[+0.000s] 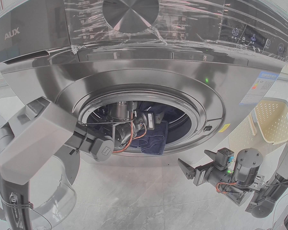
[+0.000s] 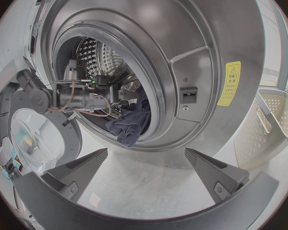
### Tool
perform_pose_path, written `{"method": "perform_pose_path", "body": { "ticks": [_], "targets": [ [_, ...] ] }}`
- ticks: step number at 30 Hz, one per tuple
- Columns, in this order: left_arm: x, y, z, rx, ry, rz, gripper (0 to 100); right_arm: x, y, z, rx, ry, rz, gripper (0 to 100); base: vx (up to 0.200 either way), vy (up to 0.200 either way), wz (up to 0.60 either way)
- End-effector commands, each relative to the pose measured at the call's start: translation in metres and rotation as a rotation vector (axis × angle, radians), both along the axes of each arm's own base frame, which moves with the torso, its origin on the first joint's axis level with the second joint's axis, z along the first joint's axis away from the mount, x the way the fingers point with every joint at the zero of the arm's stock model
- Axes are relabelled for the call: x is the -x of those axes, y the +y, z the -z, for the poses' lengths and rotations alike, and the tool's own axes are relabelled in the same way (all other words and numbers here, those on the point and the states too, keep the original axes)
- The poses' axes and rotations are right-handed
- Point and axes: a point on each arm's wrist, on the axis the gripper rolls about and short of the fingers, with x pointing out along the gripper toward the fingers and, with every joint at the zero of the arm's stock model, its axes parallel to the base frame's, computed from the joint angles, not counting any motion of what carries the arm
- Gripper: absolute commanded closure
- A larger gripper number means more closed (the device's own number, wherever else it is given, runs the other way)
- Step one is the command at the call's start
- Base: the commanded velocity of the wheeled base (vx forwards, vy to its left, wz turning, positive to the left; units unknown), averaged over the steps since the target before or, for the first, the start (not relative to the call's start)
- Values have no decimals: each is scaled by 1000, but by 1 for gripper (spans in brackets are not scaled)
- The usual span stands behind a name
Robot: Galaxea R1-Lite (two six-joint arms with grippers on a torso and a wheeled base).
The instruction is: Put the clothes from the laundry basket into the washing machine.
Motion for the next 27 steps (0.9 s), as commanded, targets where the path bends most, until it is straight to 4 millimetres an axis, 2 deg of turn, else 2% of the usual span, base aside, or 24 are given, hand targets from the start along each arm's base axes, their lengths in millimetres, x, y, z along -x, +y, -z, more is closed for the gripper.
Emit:
{"method": "perform_pose_path", "body": {
  "ticks": [1,2,4,8,9,18,21,25,26,27],
  "targets": [
    [48,8,-19,-40,69,85,0,0,0,-1,-1,-2,0,0,0,0,0],
    [59,9,-10,-66,111,117,0,0,0,-1,-1,-2,-2,0,0,0,0],
    [66,9,2,-90,145,143,0,0,0,-1,-2,-3,-2,0,0,0,0],
    [67,10,18,-127,175,151,0,1,-1,-2,-3,-4,0,0,0,0,0],
    [63,10,26,-137,189,148,0,1,-1,-2,-2,-3,0,0,0,0,0],
    [50,2,60,-150,191,147,0,0,0,-2,-4,-5,0,0,0,0,0],
    [40,-1,66,-145,158,140,0,0,0,-2,-5,-6,0,0,0,0,0],
    [27,0,62,-120,120,112,0,0,0,-2,-4,-5,0,0,0,0,0],
    [26,0,61,-117,115,111,100,0,0,-2,-4,-5,0,0,0,0,0],
    [26,0,60,-116,114,111,100,0,0,-2,-4,-5,0,0,0,0,0]
  ]
}}
